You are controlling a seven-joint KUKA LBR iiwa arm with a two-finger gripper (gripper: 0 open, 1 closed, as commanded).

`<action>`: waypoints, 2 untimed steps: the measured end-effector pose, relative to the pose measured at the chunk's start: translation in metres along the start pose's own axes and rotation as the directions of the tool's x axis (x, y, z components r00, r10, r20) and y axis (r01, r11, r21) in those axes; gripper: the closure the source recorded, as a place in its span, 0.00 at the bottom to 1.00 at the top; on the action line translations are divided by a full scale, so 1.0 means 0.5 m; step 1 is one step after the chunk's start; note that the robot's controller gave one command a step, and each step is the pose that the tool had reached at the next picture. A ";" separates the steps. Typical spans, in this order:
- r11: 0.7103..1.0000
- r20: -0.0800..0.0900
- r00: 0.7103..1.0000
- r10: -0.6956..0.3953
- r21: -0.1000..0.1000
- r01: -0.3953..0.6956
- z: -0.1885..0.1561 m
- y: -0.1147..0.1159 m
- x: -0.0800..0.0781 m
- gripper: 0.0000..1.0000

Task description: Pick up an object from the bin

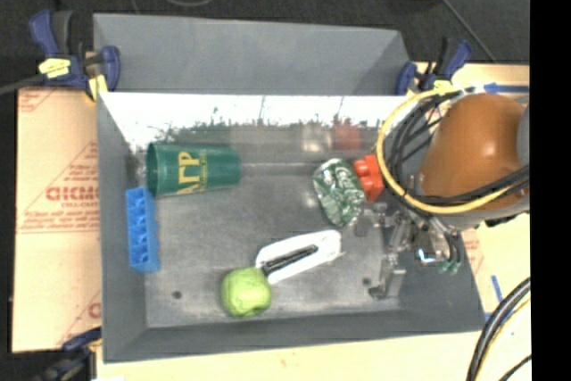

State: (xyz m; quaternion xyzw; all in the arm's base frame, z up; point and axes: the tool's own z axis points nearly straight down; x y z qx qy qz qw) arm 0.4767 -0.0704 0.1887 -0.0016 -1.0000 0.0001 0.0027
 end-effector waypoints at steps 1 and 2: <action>1.000 0.006 1.000 -0.003 0.001 0.003 -0.008 0.001 -0.002 0.00; 1.000 0.016 1.000 0.021 0.000 -0.021 0.101 0.065 -0.069 0.00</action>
Offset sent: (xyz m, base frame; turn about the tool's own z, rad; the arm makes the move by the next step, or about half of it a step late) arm 0.0636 0.0692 -0.1152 0.0418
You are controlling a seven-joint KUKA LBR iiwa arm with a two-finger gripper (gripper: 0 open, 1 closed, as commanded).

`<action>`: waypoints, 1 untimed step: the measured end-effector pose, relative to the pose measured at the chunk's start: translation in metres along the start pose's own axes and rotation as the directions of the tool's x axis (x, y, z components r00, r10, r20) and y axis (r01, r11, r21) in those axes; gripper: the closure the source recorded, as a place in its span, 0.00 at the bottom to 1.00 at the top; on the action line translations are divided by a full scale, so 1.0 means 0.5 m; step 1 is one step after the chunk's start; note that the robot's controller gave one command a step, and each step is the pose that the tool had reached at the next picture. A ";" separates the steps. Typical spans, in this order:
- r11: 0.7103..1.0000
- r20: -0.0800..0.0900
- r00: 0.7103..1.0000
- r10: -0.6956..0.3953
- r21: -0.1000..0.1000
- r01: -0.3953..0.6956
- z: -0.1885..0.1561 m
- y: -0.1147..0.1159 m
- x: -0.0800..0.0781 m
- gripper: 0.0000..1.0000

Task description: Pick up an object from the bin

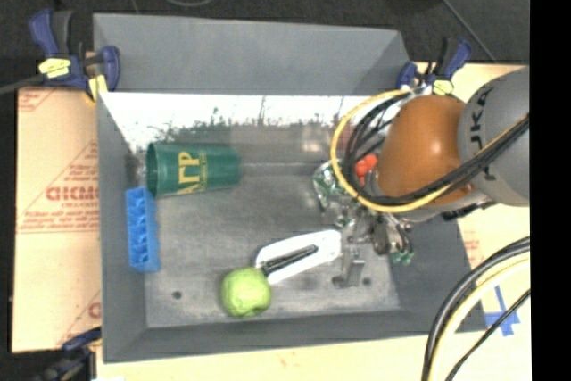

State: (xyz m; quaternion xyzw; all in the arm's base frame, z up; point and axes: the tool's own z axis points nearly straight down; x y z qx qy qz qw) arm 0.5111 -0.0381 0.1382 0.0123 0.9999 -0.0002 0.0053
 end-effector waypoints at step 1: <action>1.000 -0.010 1.000 -0.005 -0.002 0.005 0.078 0.028 -0.010 0.00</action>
Offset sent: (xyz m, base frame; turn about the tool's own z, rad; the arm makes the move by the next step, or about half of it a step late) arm 0.0357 0.0140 -0.0682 0.1067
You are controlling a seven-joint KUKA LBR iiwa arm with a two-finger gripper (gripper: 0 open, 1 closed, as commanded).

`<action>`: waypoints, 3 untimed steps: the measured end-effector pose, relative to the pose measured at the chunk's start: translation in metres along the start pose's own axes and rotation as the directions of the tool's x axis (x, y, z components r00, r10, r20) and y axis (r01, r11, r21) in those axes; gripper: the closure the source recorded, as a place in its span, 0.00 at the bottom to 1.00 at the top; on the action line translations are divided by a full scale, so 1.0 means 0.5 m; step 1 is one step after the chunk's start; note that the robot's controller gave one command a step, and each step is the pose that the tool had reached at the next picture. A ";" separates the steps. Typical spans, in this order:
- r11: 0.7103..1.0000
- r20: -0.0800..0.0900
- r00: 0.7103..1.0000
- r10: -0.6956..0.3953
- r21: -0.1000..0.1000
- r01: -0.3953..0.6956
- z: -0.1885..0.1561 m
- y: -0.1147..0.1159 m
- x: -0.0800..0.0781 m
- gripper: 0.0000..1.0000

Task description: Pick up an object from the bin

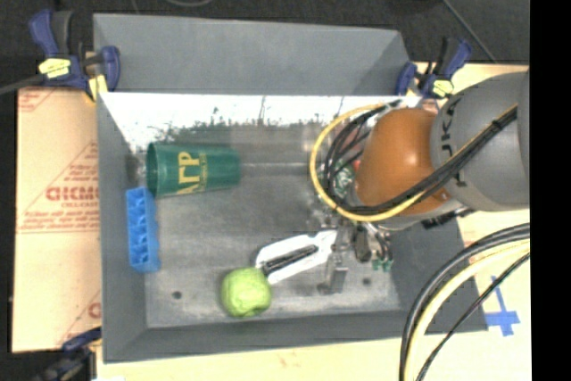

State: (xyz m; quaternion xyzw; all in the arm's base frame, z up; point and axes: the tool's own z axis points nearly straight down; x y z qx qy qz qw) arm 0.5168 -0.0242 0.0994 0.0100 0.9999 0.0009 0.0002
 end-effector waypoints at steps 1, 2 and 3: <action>0.994 0.001 0.994 0.107 0.002 -0.107 0.059 0.000 -0.061 1.00; 0.994 0.001 0.994 0.106 0.002 -0.106 0.059 0.000 -0.061 1.00; 0.996 0.005 0.996 0.090 0.002 -0.090 -0.271 0.033 -0.035 1.00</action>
Offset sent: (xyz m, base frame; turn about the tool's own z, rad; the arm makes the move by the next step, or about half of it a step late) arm 0.0000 0.0000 0.0000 0.0000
